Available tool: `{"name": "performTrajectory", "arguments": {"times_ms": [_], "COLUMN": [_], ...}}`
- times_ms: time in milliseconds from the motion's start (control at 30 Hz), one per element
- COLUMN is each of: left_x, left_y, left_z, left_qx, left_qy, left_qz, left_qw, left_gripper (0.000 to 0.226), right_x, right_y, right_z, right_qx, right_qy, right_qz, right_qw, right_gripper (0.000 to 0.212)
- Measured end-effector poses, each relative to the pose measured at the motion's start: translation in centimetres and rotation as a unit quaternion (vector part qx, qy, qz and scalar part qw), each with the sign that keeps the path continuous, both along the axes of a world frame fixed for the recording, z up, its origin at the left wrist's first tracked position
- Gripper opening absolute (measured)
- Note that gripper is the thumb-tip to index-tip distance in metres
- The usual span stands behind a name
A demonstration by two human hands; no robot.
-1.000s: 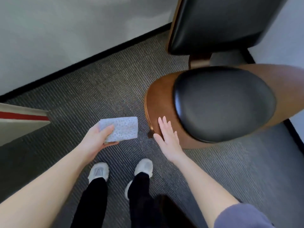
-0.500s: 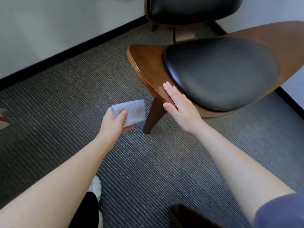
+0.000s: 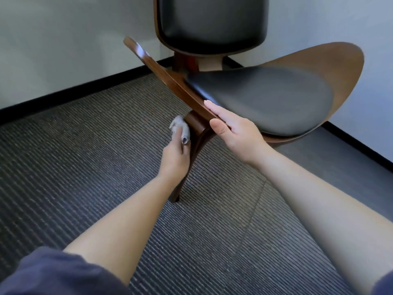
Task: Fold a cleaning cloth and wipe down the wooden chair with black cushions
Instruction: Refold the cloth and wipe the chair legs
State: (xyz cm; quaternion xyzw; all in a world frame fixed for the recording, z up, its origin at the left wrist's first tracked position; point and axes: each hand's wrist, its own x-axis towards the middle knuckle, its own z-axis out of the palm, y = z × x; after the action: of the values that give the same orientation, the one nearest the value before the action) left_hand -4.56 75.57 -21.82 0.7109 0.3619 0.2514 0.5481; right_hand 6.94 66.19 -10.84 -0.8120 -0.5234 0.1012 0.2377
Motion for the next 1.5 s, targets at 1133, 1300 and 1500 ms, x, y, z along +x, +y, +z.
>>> {"name": "performTrajectory", "arguments": {"times_ms": [1133, 1300, 1500], "left_x": [0.4, 0.2, -1.3], "left_y": [5.4, 4.4, 4.9], "left_z": [1.0, 0.5, 0.5], "left_qx": [0.496, 0.490, 0.390], "left_qy": [0.204, 0.204, 0.102], "left_qz": [-0.268, -0.212, -0.295], "left_qw": [0.800, 0.821, 0.867], "left_gripper": [0.084, 0.084, 0.077], "right_x": [0.4, 0.4, 0.3], "right_y": [0.2, 0.2, 0.2], "right_z": [-0.8, -0.9, -0.9], "right_qx": [0.041, 0.043, 0.046], "right_qy": [0.009, 0.006, 0.006], "right_qz": [0.016, 0.009, 0.005], "right_qw": [0.999, 0.999, 0.999], "right_gripper": [0.065, 0.064, 0.064]}}
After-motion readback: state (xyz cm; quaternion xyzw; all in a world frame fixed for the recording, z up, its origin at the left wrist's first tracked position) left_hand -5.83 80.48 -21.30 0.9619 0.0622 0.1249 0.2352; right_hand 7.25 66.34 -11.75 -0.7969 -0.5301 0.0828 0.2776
